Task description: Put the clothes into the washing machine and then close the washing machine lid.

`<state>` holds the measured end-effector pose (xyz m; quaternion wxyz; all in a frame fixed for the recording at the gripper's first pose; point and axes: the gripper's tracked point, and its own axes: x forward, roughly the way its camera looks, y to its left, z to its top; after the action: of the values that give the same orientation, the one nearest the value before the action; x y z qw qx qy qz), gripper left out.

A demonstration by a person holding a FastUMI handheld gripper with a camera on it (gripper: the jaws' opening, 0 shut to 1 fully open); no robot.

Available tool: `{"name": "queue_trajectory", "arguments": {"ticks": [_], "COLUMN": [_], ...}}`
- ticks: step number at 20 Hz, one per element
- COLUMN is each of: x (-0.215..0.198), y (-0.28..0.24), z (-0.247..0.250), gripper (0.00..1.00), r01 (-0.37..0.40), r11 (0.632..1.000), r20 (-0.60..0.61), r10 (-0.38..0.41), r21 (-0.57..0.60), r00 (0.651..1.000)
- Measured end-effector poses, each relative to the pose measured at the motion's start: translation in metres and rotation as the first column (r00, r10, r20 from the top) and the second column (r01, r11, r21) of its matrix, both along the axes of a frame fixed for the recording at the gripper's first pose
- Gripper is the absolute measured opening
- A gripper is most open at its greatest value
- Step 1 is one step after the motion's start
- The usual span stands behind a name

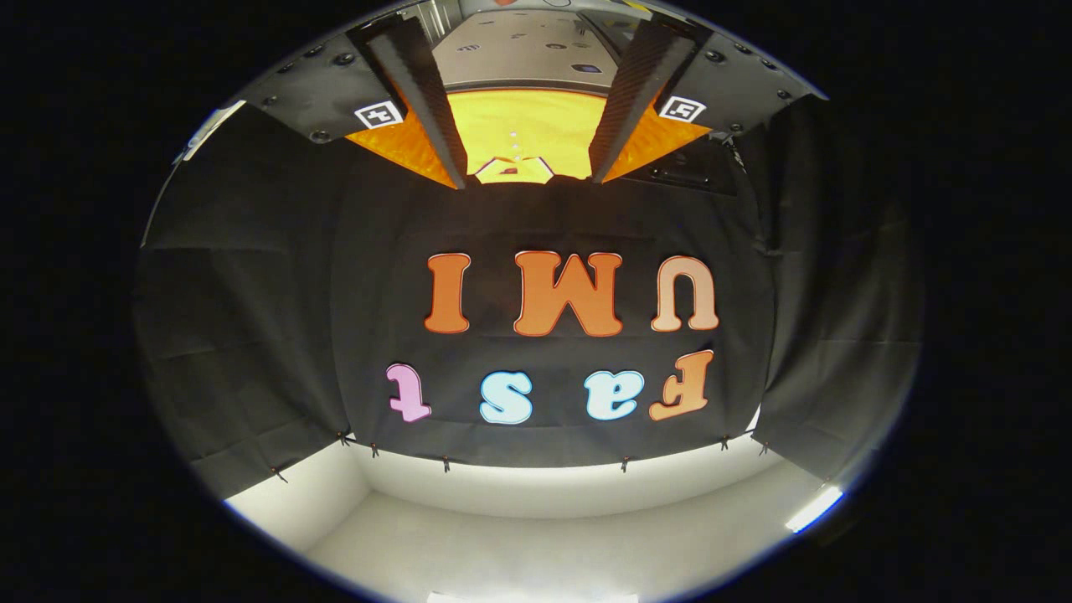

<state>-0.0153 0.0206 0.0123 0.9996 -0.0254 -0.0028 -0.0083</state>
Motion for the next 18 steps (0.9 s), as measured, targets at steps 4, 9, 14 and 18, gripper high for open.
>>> {"name": "queue_trajectory", "arguments": {"ticks": [4, 9, 14, 18], "x": [0.003, 0.008, 0.01, 0.008], "y": [-0.001, 0.006, 0.01, 0.003], "z": [0.004, 0.007, 0.001, 0.002], "gripper": [0.95, 0.95, 0.95, 0.95], "r01": [0.002, -0.004, -0.013, -0.007], "r11": [1.0, 1.0, 1.0, 1.0], "r20": [0.013, 0.02, 0.006, 0.013], "r10": [-0.002, 0.004, 0.013, 0.007], "r21": [0.005, -0.004, 0.006, 0.013], "r00": [1.0, 1.0, 1.0, 1.0]}}
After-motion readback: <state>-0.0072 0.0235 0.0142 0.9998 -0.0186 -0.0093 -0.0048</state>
